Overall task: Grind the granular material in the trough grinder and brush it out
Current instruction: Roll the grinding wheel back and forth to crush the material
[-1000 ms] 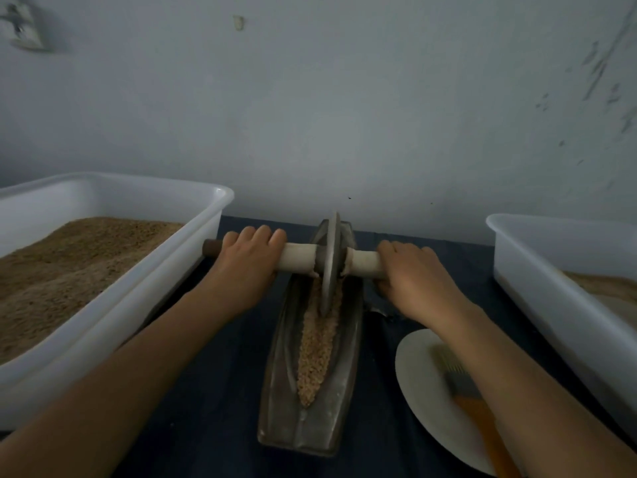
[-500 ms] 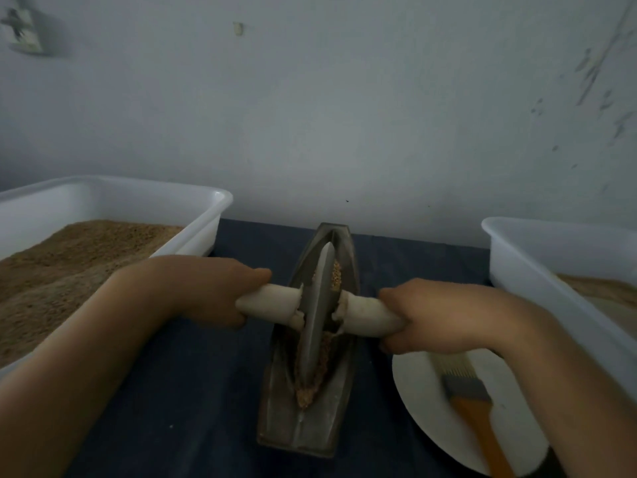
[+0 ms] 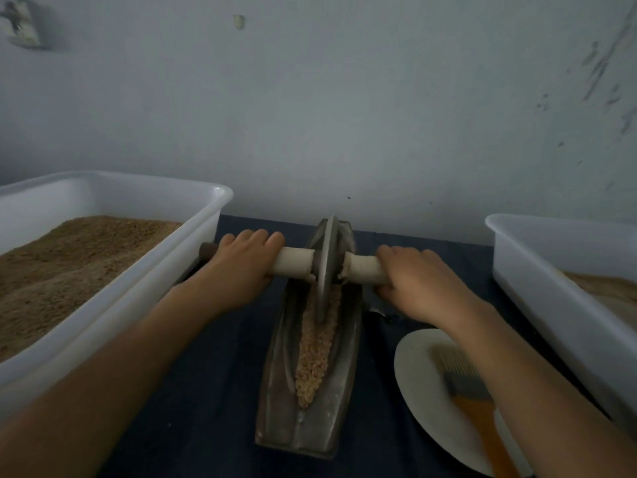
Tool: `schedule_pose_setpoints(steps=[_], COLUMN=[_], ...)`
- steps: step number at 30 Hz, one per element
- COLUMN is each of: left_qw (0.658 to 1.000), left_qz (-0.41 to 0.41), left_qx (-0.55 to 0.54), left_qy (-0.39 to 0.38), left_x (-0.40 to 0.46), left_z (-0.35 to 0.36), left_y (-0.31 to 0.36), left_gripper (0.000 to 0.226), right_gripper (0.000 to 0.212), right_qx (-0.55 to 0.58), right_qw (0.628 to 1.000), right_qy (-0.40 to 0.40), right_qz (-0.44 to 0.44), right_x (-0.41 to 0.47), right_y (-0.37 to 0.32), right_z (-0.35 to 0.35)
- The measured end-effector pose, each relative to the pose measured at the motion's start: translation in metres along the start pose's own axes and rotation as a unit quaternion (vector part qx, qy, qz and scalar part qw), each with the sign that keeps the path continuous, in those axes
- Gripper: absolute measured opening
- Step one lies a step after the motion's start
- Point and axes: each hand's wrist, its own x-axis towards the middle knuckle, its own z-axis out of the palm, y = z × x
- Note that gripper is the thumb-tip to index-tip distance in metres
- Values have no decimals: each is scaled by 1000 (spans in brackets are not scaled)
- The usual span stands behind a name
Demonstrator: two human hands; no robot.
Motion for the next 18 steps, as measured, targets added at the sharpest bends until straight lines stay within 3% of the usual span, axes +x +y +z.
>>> schedule_pose_setpoints(steps=[3, 6, 10, 14, 18], left_qw=[999, 999, 994, 956, 931], left_qz=[-6, 1, 23, 37, 50], left_qx=[0, 15, 8, -63, -89], left_qy=[51, 34, -110, -285, -350], left_x=[-1, -2, -7, -17, -23], left_z=[4, 0, -23, -51, -65], left_y=[4, 4, 2, 4, 3], left_gripper=[35, 38, 39, 35, 34], right_gripper=[21, 21, 16, 18, 25], right_qx=[-28, -19, 58, 99, 125], right_qw=[998, 1000, 989, 961, 941], right_qy=[48, 9, -140, -257, -312], right_qz=[16, 6, 5, -15, -35], right_x=[2, -2, -11, -20, -29], right_y=[-3, -4, -8, -12, -12], right_z=[6, 2, -18, -42, -57])
